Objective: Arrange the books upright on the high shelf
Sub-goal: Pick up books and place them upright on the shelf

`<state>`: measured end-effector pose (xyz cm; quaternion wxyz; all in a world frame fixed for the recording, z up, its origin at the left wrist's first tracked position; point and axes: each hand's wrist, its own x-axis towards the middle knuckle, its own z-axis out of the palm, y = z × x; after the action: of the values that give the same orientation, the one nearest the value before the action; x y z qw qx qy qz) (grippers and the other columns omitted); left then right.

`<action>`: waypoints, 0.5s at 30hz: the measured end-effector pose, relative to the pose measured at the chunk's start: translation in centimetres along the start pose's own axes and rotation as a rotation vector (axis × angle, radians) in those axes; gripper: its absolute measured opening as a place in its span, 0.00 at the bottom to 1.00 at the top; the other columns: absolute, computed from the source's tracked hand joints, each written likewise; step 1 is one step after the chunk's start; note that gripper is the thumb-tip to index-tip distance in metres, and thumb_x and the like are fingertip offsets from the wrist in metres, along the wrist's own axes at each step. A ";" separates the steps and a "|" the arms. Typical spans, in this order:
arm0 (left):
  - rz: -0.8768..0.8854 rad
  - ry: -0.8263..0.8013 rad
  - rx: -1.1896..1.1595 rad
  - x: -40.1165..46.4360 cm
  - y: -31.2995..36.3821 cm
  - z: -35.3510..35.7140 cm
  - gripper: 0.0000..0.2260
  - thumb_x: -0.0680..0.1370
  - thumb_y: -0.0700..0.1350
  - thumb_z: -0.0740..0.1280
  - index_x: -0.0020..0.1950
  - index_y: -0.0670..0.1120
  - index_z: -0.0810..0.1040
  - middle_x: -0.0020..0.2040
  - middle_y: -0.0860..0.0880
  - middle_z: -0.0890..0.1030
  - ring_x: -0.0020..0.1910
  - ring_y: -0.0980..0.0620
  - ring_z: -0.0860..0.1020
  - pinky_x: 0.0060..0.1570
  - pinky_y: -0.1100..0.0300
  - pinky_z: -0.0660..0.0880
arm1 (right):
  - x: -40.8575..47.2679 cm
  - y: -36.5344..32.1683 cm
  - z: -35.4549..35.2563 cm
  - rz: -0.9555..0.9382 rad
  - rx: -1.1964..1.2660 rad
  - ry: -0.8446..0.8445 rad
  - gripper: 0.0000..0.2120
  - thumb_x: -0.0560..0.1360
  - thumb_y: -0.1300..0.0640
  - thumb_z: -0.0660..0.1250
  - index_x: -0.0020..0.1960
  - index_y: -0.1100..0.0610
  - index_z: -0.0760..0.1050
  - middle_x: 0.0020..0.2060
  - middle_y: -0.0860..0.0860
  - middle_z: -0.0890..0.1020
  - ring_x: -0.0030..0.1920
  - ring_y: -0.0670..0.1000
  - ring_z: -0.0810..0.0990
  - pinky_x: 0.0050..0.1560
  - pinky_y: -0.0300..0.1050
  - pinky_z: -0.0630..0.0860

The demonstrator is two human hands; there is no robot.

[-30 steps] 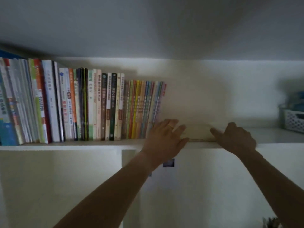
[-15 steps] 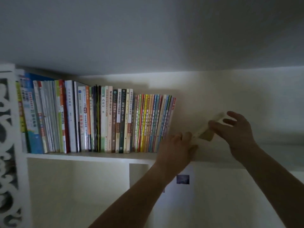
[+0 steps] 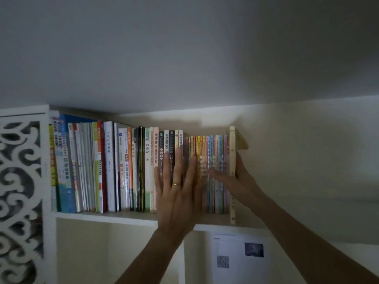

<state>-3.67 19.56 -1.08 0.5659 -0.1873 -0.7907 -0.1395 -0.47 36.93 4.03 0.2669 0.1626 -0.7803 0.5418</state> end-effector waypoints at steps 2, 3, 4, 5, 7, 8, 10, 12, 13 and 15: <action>-0.017 -0.045 0.002 0.3 -1.5 1.1 0.30 0.84 0.58 0.54 0.84 0.53 0.47 0.84 0.45 0.40 0.82 0.41 0.39 0.78 0.34 0.51 | 1.1 0.2 0.5 -0.033 -0.095 0.000 0.43 0.73 0.42 0.75 0.79 0.36 0.51 0.64 0.39 0.77 0.59 0.46 0.79 0.63 0.50 0.76; -0.024 -0.051 -0.011 0.4 -1.8 1.6 0.31 0.84 0.58 0.53 0.84 0.53 0.45 0.84 0.45 0.39 0.82 0.42 0.38 0.77 0.33 0.51 | 1.7 0.4 0.7 -0.043 -0.143 0.001 0.45 0.71 0.41 0.76 0.78 0.36 0.51 0.63 0.39 0.77 0.59 0.45 0.79 0.64 0.50 0.76; -0.034 -0.057 -0.021 0.6 -2.0 1.8 0.31 0.84 0.57 0.53 0.84 0.53 0.44 0.84 0.46 0.38 0.82 0.42 0.38 0.78 0.33 0.50 | 2.2 0.6 0.7 -0.051 -0.197 0.016 0.47 0.68 0.36 0.77 0.78 0.35 0.52 0.64 0.39 0.76 0.61 0.46 0.79 0.65 0.53 0.77; -0.045 -0.060 -0.026 0.7 -2.0 1.9 0.31 0.84 0.58 0.52 0.84 0.53 0.44 0.84 0.46 0.38 0.82 0.42 0.38 0.78 0.33 0.49 | 3.0 1.5 0.4 -0.059 -0.258 0.028 0.50 0.64 0.30 0.76 0.77 0.34 0.53 0.65 0.40 0.76 0.63 0.47 0.78 0.65 0.58 0.77; -0.082 -0.046 -0.034 0.5 -1.5 2.0 0.31 0.83 0.59 0.53 0.84 0.52 0.48 0.84 0.45 0.41 0.82 0.41 0.40 0.78 0.34 0.49 | 4.1 3.1 -0.1 -0.046 -0.334 -0.002 0.53 0.58 0.22 0.73 0.76 0.32 0.55 0.67 0.42 0.75 0.66 0.50 0.77 0.63 0.61 0.78; -0.110 -0.008 -0.081 0.5 -0.9 1.8 0.31 0.83 0.59 0.54 0.84 0.51 0.53 0.84 0.43 0.45 0.83 0.40 0.44 0.78 0.34 0.51 | 4.3 3.8 -0.3 -0.049 -0.337 -0.023 0.53 0.57 0.22 0.74 0.76 0.32 0.56 0.67 0.43 0.76 0.66 0.50 0.77 0.64 0.61 0.78; -0.072 0.102 -0.235 0.3 1.2 1.1 0.28 0.82 0.58 0.58 0.80 0.48 0.65 0.80 0.40 0.59 0.78 0.38 0.59 0.72 0.34 0.65 | 3.1 2.7 -0.5 -0.100 -0.259 -0.048 0.49 0.61 0.28 0.77 0.76 0.34 0.60 0.67 0.43 0.76 0.66 0.49 0.78 0.63 0.57 0.79; 0.052 0.104 -0.364 -0.1 4.1 0.5 0.29 0.80 0.62 0.61 0.77 0.47 0.70 0.73 0.43 0.72 0.69 0.45 0.73 0.63 0.42 0.75 | 2.3 1.6 -1.1 -0.102 -0.057 -0.069 0.34 0.67 0.41 0.73 0.70 0.33 0.67 0.65 0.44 0.78 0.62 0.45 0.80 0.59 0.51 0.81; 0.057 0.048 -0.400 -0.2 5.4 0.2 0.33 0.78 0.67 0.61 0.77 0.47 0.69 0.70 0.47 0.76 0.65 0.49 0.77 0.61 0.47 0.78 | 2.0 0.9 -1.5 -0.068 0.027 -0.078 0.26 0.68 0.44 0.68 0.65 0.34 0.71 0.63 0.43 0.78 0.58 0.43 0.80 0.56 0.47 0.81; -0.054 -0.074 -0.445 0.3 7.1 0.4 0.37 0.76 0.72 0.60 0.77 0.51 0.65 0.60 0.55 0.81 0.54 0.55 0.82 0.54 0.55 0.81 | 2.1 0.2 -2.7 0.022 0.164 0.028 0.10 0.75 0.48 0.63 0.55 0.41 0.77 0.63 0.49 0.80 0.54 0.47 0.80 0.51 0.49 0.78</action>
<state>-0.82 26.10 -0.88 0.4771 -0.2916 -0.7654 -0.3186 -1.62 39.62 5.87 0.2575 0.1677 -0.7311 0.6091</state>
